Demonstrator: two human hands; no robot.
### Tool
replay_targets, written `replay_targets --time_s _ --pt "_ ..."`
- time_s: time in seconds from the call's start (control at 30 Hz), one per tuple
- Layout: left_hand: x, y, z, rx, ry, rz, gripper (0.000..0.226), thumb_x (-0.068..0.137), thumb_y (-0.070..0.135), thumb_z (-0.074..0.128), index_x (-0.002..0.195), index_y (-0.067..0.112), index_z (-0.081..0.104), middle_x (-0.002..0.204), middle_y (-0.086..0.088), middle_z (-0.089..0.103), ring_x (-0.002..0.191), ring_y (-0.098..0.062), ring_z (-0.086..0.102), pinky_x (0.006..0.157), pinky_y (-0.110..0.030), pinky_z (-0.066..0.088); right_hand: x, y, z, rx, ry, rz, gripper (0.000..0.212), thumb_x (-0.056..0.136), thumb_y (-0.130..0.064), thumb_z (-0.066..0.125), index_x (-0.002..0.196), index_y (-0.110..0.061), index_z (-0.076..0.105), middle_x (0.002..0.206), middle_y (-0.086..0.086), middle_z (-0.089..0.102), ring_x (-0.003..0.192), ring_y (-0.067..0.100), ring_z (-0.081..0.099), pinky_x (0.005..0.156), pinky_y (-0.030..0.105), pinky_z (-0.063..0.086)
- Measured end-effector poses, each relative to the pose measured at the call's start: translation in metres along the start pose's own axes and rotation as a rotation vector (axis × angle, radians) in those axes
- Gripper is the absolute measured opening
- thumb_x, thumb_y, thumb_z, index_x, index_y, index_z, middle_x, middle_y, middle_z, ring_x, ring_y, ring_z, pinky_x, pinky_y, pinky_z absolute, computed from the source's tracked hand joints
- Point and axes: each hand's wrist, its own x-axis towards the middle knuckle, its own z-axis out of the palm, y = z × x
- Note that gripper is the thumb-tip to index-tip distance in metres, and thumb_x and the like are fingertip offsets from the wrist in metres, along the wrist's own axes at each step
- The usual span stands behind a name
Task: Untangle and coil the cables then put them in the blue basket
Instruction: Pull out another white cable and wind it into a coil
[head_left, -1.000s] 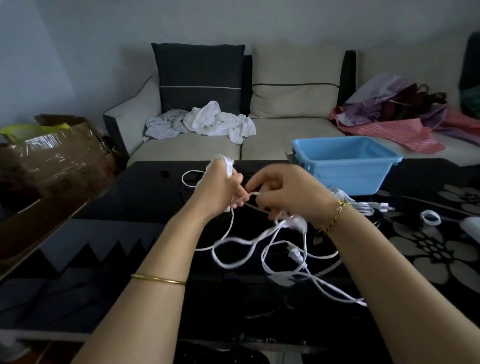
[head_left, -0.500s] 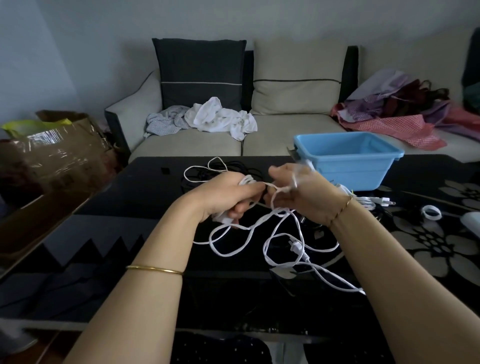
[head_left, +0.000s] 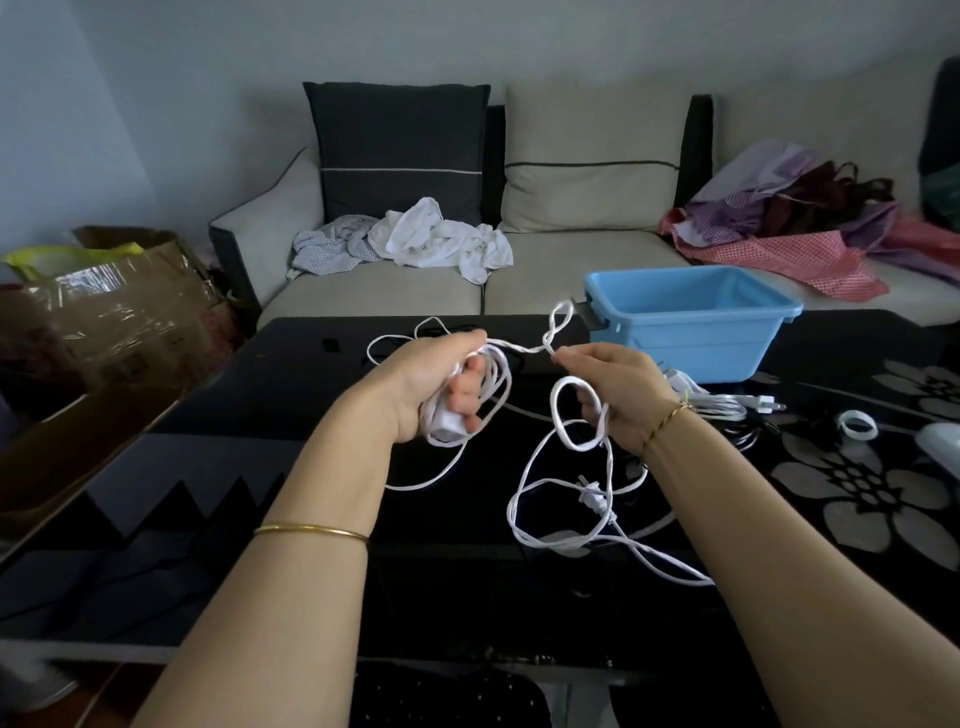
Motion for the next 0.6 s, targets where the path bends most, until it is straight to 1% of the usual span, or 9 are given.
replay_targets --time_s 0.07,0.13,0.2,0.3,0.4,0.47,0.53,0.57,0.6 --pt "-0.005 0.006 -0.005 -0.255 -0.123 -0.010 0.041 0.099 0.035 0.041 0.062 0.018 0.039 0.033 0.008 0.030 0.027 -0.005 0.030 0.040 -0.013 0.040 0.002 0.007 -0.004 -0.081 0.046 0.031 0.018 0.089 -0.021 0.063 0.074 -0.011 0.066 0.053 0.000 0.042 0.036 0.007 0.032 0.037 0.017 0.027" --pt "-0.010 0.011 -0.011 -0.533 -0.191 0.042 0.039 0.097 0.034 0.043 0.062 0.019 0.042 0.033 0.007 0.034 0.028 -0.003 0.034 0.041 -0.012 0.041 0.002 0.013 -0.010 -0.168 0.008 0.078 0.026 0.092 -0.025 0.060 0.069 -0.012 0.064 0.048 -0.003 0.040 0.036 0.008 0.030 0.035 0.014 0.026" --pt "-0.011 0.014 -0.017 -0.764 -0.178 0.129 0.044 0.097 0.034 0.044 0.056 0.018 0.046 0.034 0.006 0.038 0.030 -0.002 0.037 0.046 -0.012 0.043 -0.001 0.015 -0.013 -0.262 -0.161 0.158 0.032 0.093 -0.026 0.058 0.064 -0.012 0.057 0.044 -0.005 0.038 0.035 0.007 0.030 0.035 0.014 0.026" --pt "-0.007 0.012 -0.015 -0.942 -0.054 0.247 0.053 0.099 0.032 0.043 0.049 0.015 0.048 0.038 0.006 0.040 0.031 -0.004 0.039 0.045 -0.014 0.044 -0.009 0.007 -0.008 -0.456 -0.404 0.211 0.025 0.094 -0.025 0.055 0.076 -0.008 0.059 0.046 -0.003 0.038 0.034 0.006 0.034 0.035 0.016 0.031" --pt "-0.004 0.012 -0.009 -0.944 0.070 0.281 0.051 0.099 0.029 0.045 0.050 0.016 0.046 0.037 0.007 0.037 0.031 -0.005 0.037 0.042 -0.015 0.043 -0.018 0.001 0.008 -0.544 -0.412 0.077 0.021 0.093 -0.016 0.054 0.091 0.002 0.065 0.057 0.002 0.054 0.042 0.006 0.049 0.046 0.017 0.042" --pt "-0.006 0.015 -0.004 -0.859 0.074 0.257 0.051 0.099 0.031 0.045 0.051 0.016 0.046 0.037 0.008 0.035 0.031 -0.005 0.036 0.043 -0.015 0.043 -0.022 -0.001 0.015 -0.427 -0.398 0.028 0.019 0.093 -0.014 0.051 0.095 -0.002 0.066 0.078 0.012 0.068 0.065 0.019 0.064 0.069 0.030 0.050" --pt "-0.007 0.016 0.000 -0.772 0.048 0.227 0.048 0.099 0.032 0.043 0.053 0.017 0.044 0.037 0.008 0.034 0.031 -0.005 0.034 0.045 -0.015 0.042 -0.022 -0.002 0.019 -0.368 -0.352 -0.020 0.025 0.094 -0.021 0.049 0.097 -0.001 0.064 0.094 0.019 0.071 0.086 0.034 0.066 0.088 0.041 0.049" --pt "-0.008 0.017 0.001 -0.724 0.037 0.218 0.046 0.100 0.032 0.042 0.056 0.017 0.043 0.036 0.008 0.033 0.031 -0.005 0.033 0.045 -0.014 0.042 -0.022 -0.004 0.020 -0.411 -0.330 -0.068 0.032 0.094 -0.027 0.050 0.099 0.003 0.062 0.096 0.018 0.071 0.085 0.035 0.064 0.087 0.040 0.048" --pt "-0.008 0.017 0.003 -0.677 0.024 0.207 0.044 0.100 0.032 0.041 0.058 0.018 0.042 0.036 0.008 0.032 0.031 -0.005 0.033 0.044 -0.014 0.041 -0.022 -0.006 0.021 -0.488 -0.313 -0.130 0.036 0.093 -0.031 0.052 0.100 0.004 0.060 0.092 0.014 0.072 0.080 0.028 0.061 0.080 0.034 0.048"
